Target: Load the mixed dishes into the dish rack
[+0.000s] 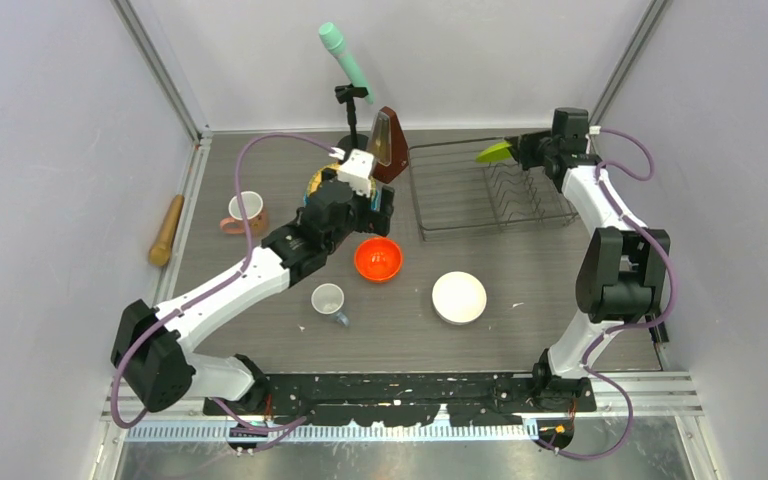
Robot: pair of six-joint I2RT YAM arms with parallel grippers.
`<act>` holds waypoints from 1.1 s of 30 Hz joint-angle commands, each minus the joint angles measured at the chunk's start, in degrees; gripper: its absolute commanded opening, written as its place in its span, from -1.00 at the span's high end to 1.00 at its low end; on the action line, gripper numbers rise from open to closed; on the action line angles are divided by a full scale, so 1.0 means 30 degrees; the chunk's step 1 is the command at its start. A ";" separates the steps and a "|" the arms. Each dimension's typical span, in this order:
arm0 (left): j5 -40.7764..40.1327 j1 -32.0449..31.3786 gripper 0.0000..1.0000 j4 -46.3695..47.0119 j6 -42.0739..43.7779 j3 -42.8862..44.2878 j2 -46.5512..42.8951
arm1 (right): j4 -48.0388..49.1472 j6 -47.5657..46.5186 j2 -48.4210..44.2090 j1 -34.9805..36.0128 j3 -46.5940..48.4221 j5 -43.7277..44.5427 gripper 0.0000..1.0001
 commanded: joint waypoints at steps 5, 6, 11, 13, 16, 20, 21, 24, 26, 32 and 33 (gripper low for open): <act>0.0562 0.2786 -0.90 -0.2763 -0.3974 0.0249 -0.0475 | 0.0025 -0.0827 0.0578 -0.0428 0.1696 0.1152 0.99; 0.0600 0.3022 -0.90 -0.2944 -0.4204 0.0242 -0.0402 | -0.0105 -0.0863 0.0698 -0.0456 0.1792 0.1243 0.99; 0.0398 0.3766 -0.90 -0.3288 -0.4797 -0.0064 -0.0393 | -0.0419 -0.0908 0.1772 -0.0658 0.2514 0.1206 0.93; 0.0360 0.3948 -0.91 -0.3365 -0.4953 -0.0133 -0.0357 | -0.0598 -0.0978 0.2094 -0.0712 0.2754 0.1328 0.84; 0.0022 0.4197 -0.93 -0.3710 -0.5223 -0.0136 -0.0228 | -0.0765 -0.1008 0.2514 -0.0745 0.3098 0.1407 0.58; 0.0055 0.4892 -0.96 -0.4324 -0.5962 0.0092 0.0197 | -0.1248 -0.1053 0.2864 -0.0720 0.3616 0.1358 -0.33; 0.0126 0.5102 -0.96 -0.4479 -0.6163 0.0141 0.0352 | -0.1390 -0.1103 0.2896 -0.0720 0.3675 0.1419 -0.57; 0.0261 0.5647 -0.97 -0.4895 -0.6684 0.0408 0.0822 | -0.1437 -0.1198 0.2994 -0.0734 0.3958 0.1333 -0.73; 0.0569 0.6053 -0.97 -0.4830 -0.6986 0.0455 0.1123 | -0.1436 -0.1219 0.3034 -0.0721 0.4202 0.1258 -0.75; 0.1825 0.7411 -0.95 -0.4412 -0.7856 0.0671 0.2085 | -0.1720 -0.1166 0.3623 -0.0720 0.5835 0.1391 -0.76; 0.1662 0.7453 -0.95 -0.4410 -0.7784 0.0708 0.2192 | -0.1813 -0.1167 0.3900 -0.0720 0.6088 0.1357 -0.76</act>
